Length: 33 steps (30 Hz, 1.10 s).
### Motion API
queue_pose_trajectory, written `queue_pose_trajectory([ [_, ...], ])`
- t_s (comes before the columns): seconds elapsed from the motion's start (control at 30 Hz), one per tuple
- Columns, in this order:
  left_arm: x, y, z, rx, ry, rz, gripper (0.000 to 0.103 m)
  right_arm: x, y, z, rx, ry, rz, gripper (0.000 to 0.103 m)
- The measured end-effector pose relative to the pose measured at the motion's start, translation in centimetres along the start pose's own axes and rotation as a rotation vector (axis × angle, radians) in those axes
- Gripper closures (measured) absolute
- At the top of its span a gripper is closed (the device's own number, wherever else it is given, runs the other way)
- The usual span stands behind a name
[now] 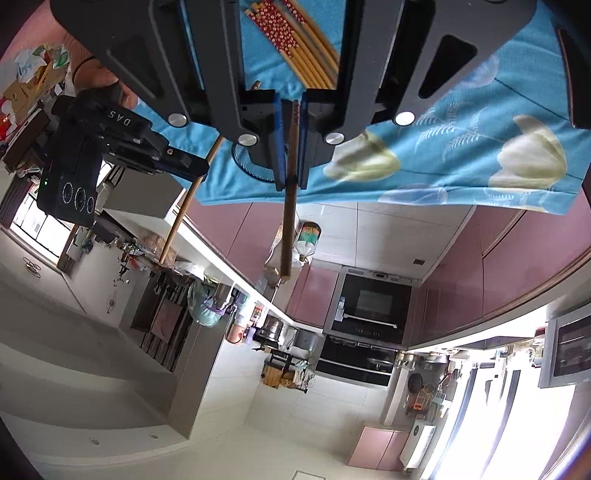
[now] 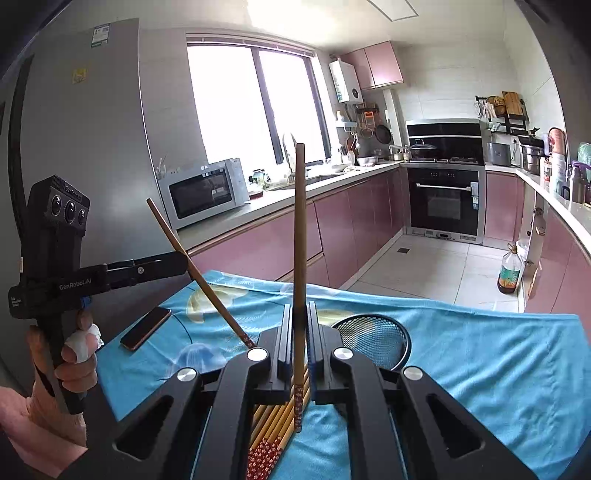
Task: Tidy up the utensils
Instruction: 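Lift both chopsticks upright and lower them into the black mesh holder, opening both grippers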
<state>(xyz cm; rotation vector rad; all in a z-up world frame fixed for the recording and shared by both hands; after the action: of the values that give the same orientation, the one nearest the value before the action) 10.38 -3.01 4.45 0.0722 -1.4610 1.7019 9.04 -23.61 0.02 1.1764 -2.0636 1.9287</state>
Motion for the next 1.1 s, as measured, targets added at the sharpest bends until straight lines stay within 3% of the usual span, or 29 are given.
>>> queue_pose_trajectory([
  [0.63, -1.2, -8.0, 5.5, -0.079, 0.045, 0.106, 0.096, 1.8, -4.3, 3.1, -0.004, 0.08, 0.096, 0.097],
  [0.83, -5.8, -8.1, 5.4, -0.067, 0.0, 0.032, 0.096, -0.5, -4.3, 4.2, -0.028, 0.109, 0.07, 0.097],
  [1.1, -12.4, -5.7, 3.3, -0.07, -0.02, -0.091, 0.096, -4.2, -2.9, 4.9, -0.032, 0.116, -0.055, 0.097],
])
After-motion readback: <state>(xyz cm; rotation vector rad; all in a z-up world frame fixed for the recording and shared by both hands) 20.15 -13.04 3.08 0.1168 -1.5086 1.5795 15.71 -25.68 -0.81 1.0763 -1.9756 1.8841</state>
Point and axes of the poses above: each gripper's, at about its wrist camera, not at the fingertips, and x roughly against the way its jaws point, z to its right, y to its underside, the point moved 4 cm from there along -x, roughly the way its jaws point, and after that the axes turned 10 degrees about -z, right-handed, at the moved point
